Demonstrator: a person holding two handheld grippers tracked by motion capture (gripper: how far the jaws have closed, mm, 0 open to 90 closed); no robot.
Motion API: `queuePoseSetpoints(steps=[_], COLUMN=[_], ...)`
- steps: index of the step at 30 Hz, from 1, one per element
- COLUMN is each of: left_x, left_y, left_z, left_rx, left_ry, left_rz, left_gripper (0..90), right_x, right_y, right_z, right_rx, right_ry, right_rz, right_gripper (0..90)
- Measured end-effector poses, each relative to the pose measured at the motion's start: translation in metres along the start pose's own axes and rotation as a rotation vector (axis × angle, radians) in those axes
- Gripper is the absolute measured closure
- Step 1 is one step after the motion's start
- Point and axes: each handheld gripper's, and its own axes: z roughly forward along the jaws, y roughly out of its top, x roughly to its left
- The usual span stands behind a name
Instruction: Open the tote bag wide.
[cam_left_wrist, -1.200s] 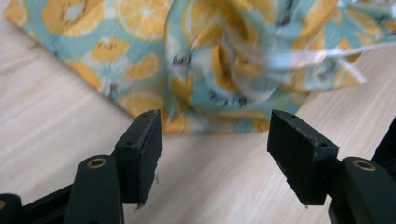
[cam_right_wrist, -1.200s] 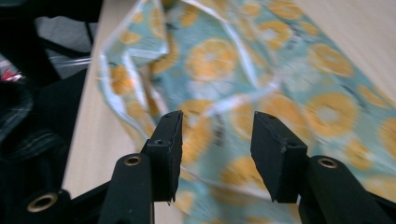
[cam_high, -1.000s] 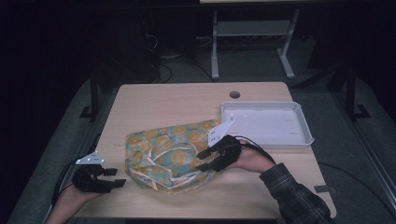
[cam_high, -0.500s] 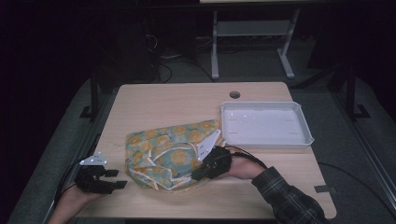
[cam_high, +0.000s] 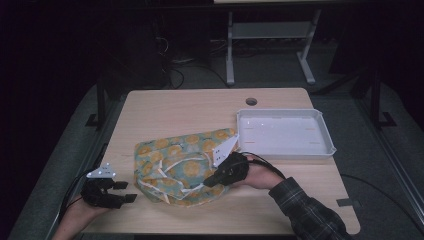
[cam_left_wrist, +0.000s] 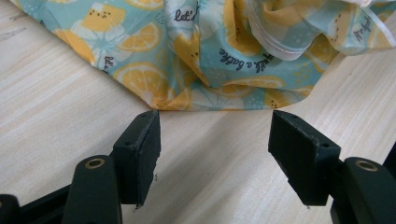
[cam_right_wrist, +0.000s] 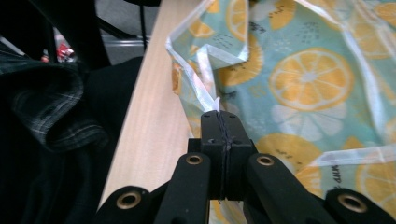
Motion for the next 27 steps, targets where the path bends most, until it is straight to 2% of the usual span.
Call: queuePoseSetpoints(steps=[12, 13, 20, 21, 23, 25, 27], left_x=[-0.001, -0.001, 0.0, -0.001, -0.001, 0.0, 0.0], left_y=[0.001, 0.001, 0.001, 0.0, 0.0, 0.0, 0.0], left_z=[0.001, 0.001, 0.001, 0.002, 0.002, 0.001, 0.001], left_rx=[-0.009, -0.012, -0.009, -0.019, -0.025, -0.02, -0.019], left_ry=[-0.001, -0.002, -0.003, -0.007, -0.01, -0.009, -0.01], left_rz=[0.017, 0.015, 0.011, -0.003, -0.007, 0.003, 0.003], left_gripper=[30.1, 30.0, 29.8, 29.7, 29.7, 29.7, 29.7], right_x=[-0.023, -0.026, -0.052, -0.057, -0.065, -0.073, -0.081], right_y=[0.014, 0.015, 0.025, 0.026, 0.028, 0.031, 0.035], right_z=[-0.014, -0.015, -0.017, -0.017, -0.016, -0.013, -0.009], right_rx=[-0.055, -0.065, -0.091, -0.102, -0.128, -0.119, -0.116], right_ry=[-0.098, -0.103, -0.174, -0.188, -0.197, -0.212, -0.225], right_rz=[0.025, 0.042, 0.079, 0.082, 0.104, 0.124, 0.124], right_gripper=[89.2, 89.2, 89.3, 89.2, 89.3, 89.3, 89.3])
